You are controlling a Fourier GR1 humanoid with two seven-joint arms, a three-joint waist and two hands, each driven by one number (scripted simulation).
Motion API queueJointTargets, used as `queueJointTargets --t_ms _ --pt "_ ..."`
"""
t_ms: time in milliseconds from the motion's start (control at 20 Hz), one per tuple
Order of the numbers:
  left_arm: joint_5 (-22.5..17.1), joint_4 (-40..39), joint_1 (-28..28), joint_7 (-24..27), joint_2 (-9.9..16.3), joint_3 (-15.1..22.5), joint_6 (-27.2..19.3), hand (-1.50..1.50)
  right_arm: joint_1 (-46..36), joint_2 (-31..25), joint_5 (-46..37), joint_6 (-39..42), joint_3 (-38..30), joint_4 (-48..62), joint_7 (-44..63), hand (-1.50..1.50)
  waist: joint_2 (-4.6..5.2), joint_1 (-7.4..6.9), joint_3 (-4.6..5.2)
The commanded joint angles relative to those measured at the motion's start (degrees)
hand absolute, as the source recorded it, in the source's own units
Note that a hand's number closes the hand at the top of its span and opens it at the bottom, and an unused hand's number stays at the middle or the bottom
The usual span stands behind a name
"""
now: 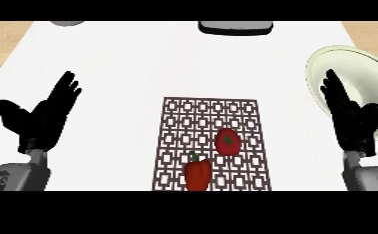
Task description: Pick the tomato from the placemat and place it in the bowl
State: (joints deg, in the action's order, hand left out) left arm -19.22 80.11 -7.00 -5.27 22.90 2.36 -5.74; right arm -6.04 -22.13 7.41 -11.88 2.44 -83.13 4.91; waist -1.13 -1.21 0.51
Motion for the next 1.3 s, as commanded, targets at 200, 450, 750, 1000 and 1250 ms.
queueJointTargets --t_ms 200,450,750,1000,1250 --pt "2.0 4.2 -7.4 5.1 2.9 -3.5 -1.0 0.00 -11.1 16.3 3.2 10.0 19.8 -10.4 -3.6 -1.50 0.78 -4.44 -0.59" --pt "2.9 4.7 -7.3 6.3 2.5 -4.9 -3.6 0.00 -9.4 18.9 -24.5 -12.3 27.7 -13.4 -7.3 -1.50 0.30 0.88 -0.36" --pt "2.4 3.0 -5.8 8.7 2.1 -7.1 -2.8 0.00 -1.2 19.7 -45.4 -16.9 45.6 -20.5 1.7 -1.50 0.63 2.18 -0.38" --pt "2.3 6.4 -3.5 7.7 3.3 -8.1 -2.9 0.00 -1.3 12.4 -57.8 -5.6 44.2 -32.1 20.4 -1.50 0.11 2.50 -0.31" --pt "1.5 4.0 -4.5 8.7 4.3 -9.4 -0.8 0.00 -1.4 7.4 -59.3 12.3 42.6 -43.4 35.5 -1.50 0.43 2.89 -0.26"
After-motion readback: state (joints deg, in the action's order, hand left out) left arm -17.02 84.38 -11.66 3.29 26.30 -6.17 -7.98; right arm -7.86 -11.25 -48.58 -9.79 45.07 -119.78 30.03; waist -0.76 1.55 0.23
